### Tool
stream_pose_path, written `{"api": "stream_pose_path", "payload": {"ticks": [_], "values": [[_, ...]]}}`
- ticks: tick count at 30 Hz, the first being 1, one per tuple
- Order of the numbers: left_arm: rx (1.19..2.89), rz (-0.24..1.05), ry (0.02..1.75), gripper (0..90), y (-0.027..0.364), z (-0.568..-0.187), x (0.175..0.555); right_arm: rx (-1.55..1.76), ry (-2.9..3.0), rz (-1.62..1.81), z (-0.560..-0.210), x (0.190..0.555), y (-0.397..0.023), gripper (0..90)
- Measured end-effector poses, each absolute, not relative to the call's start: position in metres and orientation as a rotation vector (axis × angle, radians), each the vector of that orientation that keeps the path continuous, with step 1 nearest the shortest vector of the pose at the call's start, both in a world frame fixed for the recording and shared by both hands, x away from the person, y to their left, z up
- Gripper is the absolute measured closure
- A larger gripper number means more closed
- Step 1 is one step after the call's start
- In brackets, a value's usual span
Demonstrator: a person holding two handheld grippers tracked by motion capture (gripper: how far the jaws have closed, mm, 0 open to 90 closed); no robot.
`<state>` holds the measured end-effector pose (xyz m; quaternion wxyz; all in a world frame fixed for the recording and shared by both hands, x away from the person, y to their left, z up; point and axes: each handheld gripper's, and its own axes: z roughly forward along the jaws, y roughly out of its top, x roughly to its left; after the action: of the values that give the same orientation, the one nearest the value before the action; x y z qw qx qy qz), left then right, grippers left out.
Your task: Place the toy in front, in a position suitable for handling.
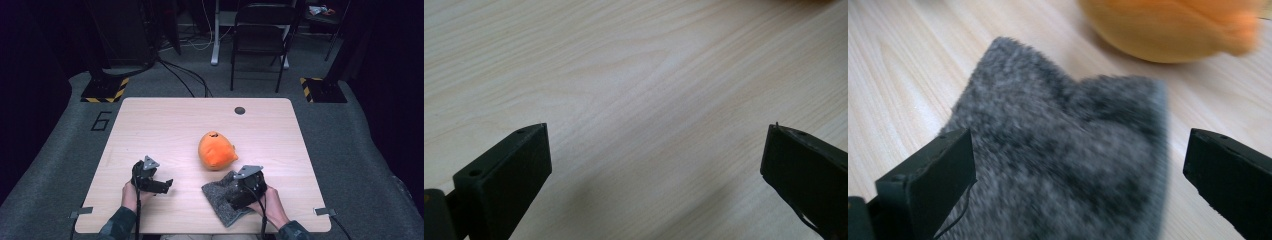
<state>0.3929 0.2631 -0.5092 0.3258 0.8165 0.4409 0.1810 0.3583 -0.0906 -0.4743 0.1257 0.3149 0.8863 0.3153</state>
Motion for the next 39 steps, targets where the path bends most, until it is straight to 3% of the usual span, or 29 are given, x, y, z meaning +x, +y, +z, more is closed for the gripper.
{"api": "stream_pose_path", "payload": {"ticks": [5,6,14,23,39], "values": [[2.176,0.479,1.132,0.0,0.259,-0.510,0.395,0.852,2.610,0.841,-0.486,0.359,-0.070,6.0],[2.175,0.477,1.145,0.0,0.262,-0.511,0.395,0.845,2.636,0.810,-0.492,0.362,-0.066,11.7],[2.159,0.448,1.156,2.9,0.268,-0.514,0.397,0.838,2.688,0.751,-0.502,0.364,-0.067,28.6],[2.194,0.464,1.144,7.2,0.266,-0.516,0.400,0.875,2.700,0.790,-0.499,0.366,-0.078,68.4],[2.206,0.473,1.140,7.8,0.268,-0.516,0.401,0.996,2.648,0.802,-0.484,0.364,-0.114,71.6]]}}
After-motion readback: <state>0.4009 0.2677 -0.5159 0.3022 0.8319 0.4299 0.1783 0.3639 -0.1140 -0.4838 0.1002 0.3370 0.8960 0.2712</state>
